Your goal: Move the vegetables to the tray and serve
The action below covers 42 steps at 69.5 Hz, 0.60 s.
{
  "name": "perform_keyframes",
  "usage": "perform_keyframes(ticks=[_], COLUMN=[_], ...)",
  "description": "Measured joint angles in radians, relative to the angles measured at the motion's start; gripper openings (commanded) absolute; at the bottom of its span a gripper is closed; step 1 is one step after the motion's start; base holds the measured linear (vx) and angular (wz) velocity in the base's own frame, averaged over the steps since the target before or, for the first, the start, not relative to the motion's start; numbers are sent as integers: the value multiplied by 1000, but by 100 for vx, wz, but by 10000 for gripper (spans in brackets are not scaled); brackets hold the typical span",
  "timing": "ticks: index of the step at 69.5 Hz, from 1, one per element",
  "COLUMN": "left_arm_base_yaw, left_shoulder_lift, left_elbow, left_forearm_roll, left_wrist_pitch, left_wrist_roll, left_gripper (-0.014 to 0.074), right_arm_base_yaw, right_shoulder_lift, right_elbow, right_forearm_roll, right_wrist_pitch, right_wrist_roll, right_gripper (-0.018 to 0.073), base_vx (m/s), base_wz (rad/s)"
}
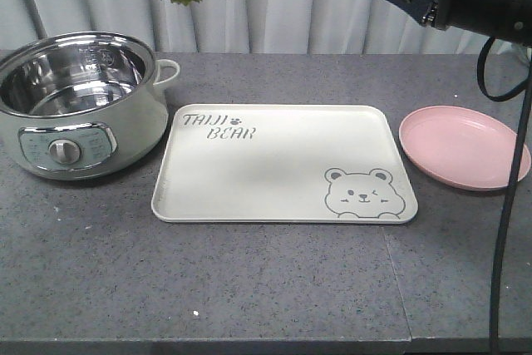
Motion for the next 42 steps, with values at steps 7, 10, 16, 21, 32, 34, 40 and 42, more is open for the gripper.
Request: perform_keyframes(ticks=[7,10,16,21,32,34,40,42], left_arm_base_yaw=[-14,-22,-43,-62,-107,-113,-128,-133], left_shoulder_lift=[22,29,31,31,31,31,31,31], left_elbow=[0,0,0,0,0,0,0,0], left_forearm_roll=[5,5,2,-4,-4,-4,-4,-5], left_wrist_pitch=[-6,-15,-32,-39,-41,-42,-45,-47], left_wrist_roll=[-1,-1,-1,-1,-1,-1,-1,-1], left_gripper=[-6,-6,-6,-6,-6,-6,-6,-6], right_arm_base_yaw=[0,0,0,0,0,0,0,0], right_shoulder_lift=[-2,-2,-2,-2,-2,-2,-2,-2], right_elbow=[0,0,0,0,0,0,0,0], right_forearm_roll=[0,0,0,0,0,0,0,0], right_wrist_pitch=[3,3,3,2,-1,-1,-1,-1], right_wrist_roll=[3,4,5,7,12,12,12,12], right_gripper=[580,580,580,580,578,572,521,484], base_vx=[0,0,0,0,0,0,0,0], base_wz=[0,0,0,0,0,0,0,0])
